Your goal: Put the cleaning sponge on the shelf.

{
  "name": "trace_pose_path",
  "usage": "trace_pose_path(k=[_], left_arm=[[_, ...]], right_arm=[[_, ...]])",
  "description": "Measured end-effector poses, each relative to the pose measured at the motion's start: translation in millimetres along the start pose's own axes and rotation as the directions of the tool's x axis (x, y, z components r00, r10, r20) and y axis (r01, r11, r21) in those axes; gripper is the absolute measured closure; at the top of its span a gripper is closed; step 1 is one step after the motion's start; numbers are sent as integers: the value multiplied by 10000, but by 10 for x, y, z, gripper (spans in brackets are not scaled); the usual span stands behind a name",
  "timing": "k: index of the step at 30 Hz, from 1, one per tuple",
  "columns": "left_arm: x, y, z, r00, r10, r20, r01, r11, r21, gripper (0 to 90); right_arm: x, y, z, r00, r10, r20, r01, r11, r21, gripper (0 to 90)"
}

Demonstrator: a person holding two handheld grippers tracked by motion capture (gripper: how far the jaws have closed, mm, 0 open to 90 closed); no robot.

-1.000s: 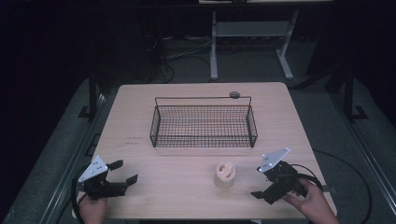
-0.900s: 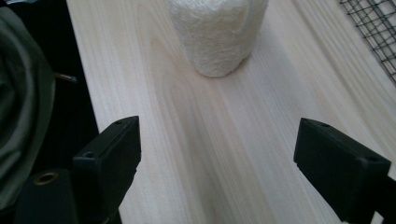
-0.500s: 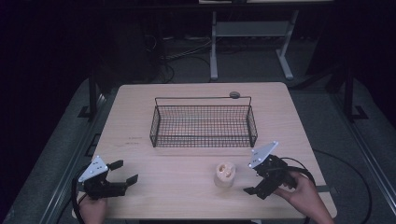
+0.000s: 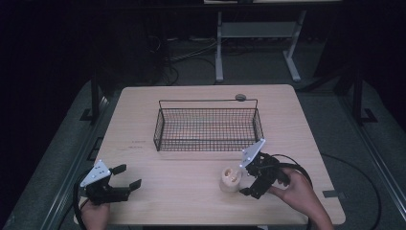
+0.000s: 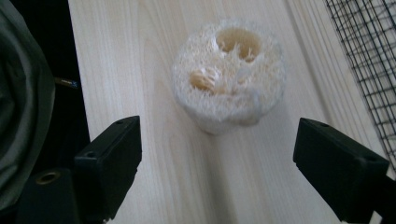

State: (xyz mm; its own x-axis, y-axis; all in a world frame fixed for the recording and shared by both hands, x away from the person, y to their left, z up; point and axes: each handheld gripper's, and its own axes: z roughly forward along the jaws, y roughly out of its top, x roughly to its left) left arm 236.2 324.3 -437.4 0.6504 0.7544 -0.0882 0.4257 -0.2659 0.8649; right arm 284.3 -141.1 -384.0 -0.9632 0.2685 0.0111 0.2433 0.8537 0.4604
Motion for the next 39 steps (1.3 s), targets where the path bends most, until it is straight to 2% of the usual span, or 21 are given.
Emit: trace_pose_path(k=[6,21,23,30,32,39], left_arm=[[1,0,-1,10000,5,17,-5,10000,-11,137],[-6,1,-7,10000,-17,-16,17,10000,-62,137],[-9,2,-7,10000,6,-16,-6,10000,-45,137],[-8,1,-14,10000,-16,-29,16,9999,-107,137],[-7,2,-14,10000,-11,-31,10,10000,-95,137],[-7,3,-12,10000,-26,-15,26,10000,-80,137]], right_arm=[[-11,118,39,9997,-221,-76,223,9995,203,154],[-38,236,104,9987,-433,-262,444,9981,427,181],[-50,281,114,9984,-461,-324,481,9968,640,181],[-61,358,148,9978,-598,-268,620,9941,886,187],[-62,400,176,9971,-735,-173,750,9908,1125,188],[-58,446,242,9954,-917,-262,946,9850,1446,207]])
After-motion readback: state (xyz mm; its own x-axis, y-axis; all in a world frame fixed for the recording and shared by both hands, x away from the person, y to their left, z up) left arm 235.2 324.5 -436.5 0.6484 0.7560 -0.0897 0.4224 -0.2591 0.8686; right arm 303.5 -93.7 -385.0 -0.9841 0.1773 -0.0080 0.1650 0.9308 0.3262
